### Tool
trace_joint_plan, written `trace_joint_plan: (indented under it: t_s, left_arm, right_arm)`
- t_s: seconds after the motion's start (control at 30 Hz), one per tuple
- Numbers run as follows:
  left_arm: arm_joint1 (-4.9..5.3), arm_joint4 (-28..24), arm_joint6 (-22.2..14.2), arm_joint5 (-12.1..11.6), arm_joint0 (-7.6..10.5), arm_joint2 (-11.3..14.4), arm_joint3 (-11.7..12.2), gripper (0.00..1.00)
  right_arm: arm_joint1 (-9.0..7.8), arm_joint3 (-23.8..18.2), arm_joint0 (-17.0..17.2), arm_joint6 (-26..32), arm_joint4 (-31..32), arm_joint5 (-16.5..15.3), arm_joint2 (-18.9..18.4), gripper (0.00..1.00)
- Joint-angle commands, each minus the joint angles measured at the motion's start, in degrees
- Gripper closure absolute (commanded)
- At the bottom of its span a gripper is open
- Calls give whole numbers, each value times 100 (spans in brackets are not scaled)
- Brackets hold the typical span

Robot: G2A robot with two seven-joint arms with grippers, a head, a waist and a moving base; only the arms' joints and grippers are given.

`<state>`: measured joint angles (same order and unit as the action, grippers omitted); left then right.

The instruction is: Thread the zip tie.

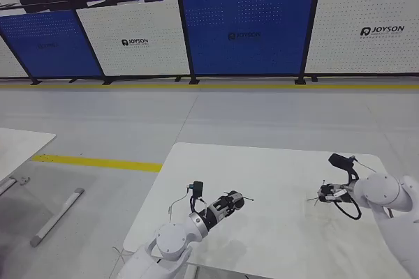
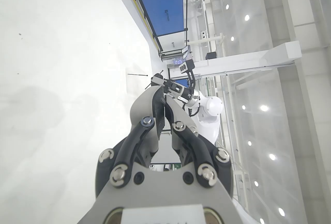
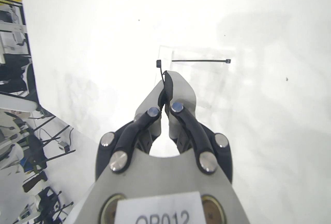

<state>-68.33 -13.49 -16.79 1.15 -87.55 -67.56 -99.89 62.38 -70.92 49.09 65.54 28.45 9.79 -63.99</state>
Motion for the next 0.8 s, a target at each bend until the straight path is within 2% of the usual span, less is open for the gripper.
trace_joint_plan:
  t_s: [0.0,0.17,0.3,0.77]
  left_arm:
    - [0,0,0,0,0,0,0,100]
    - [0,0,0,0,0,0,0,100]
    - [0,0,0,0,0,0,0,100]
    - [0,0,0,0,0,0,0,100]
  right_arm:
    - [-41,-273,239,-183,-221,-111,-219,100]
    - [-116,-1271,1028,-865,-466,-53,-601,100]
    - [-109,-1872,1501,-1293,-684,88,-647,100]
    - [-109,-1872,1501,-1293,-684,88,-647,100]
